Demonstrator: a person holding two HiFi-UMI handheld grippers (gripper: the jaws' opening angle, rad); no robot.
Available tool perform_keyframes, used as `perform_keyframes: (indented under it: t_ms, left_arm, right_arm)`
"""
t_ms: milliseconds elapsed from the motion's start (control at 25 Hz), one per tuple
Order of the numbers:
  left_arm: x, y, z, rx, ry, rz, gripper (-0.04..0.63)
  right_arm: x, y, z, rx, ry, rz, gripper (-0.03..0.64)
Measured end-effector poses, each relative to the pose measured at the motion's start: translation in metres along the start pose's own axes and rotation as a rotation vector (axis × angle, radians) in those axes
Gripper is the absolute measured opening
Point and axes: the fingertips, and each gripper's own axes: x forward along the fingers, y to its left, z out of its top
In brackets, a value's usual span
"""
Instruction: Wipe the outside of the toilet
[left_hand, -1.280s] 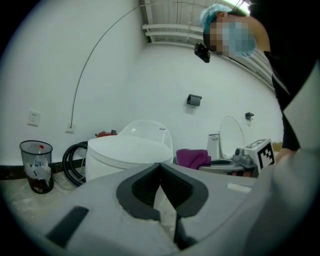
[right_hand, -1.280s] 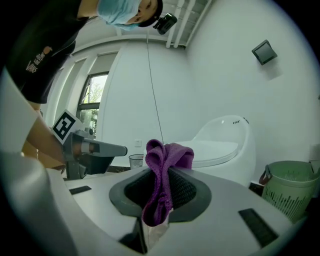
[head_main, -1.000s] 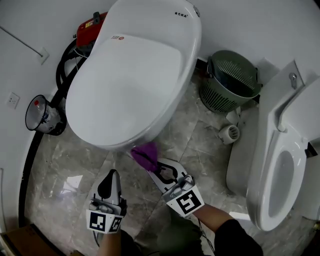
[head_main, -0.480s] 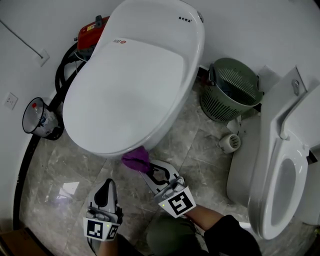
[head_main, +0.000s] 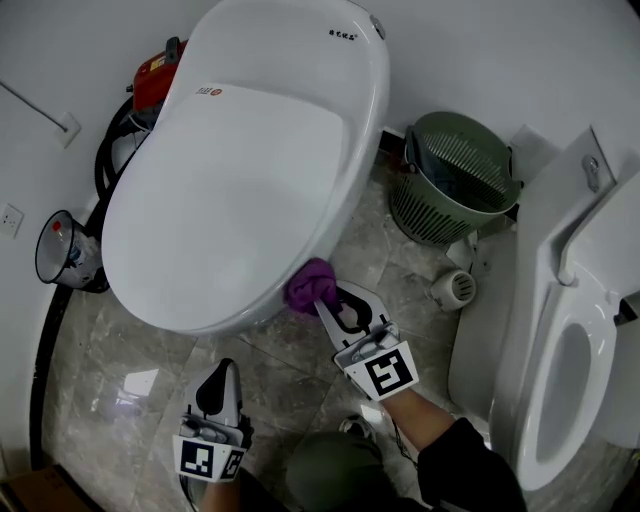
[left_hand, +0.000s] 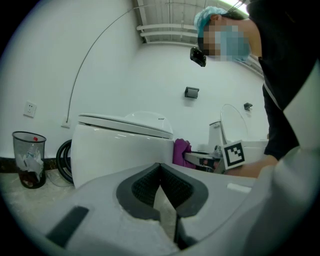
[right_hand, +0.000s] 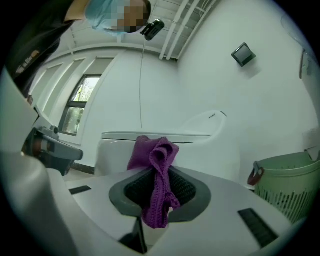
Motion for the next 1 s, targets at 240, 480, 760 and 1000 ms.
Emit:
perform_keyframes:
  t_ms: [240,480,760,1000]
  left_arm:
    - [0.019,-0.011,-0.014,-0.004,0.019,-0.019,0.003]
    - [0.018,-0.018,-0.027,-0.028,0.037,-0.010,0.003]
    - [0.002,-0.018,-0.036,-0.043,0.057,0.000,0.003]
    - [-0.015,-0.014,-0.032,-0.037,0.040,0.004,0.003]
  right_arm:
    - [0.022,-0.109,-0.002,-0.118,0.009,-0.161,0.072]
    - [0.051,-0.198,-0.007,-0.145,0.075,-0.300,0.071]
    - [0.072,-0.259,-0.019,-0.087,0.169,-0.469,0.071]
    - [0.038,-0.221,-0.010,-0.098,0.098,-0.450,0.069]
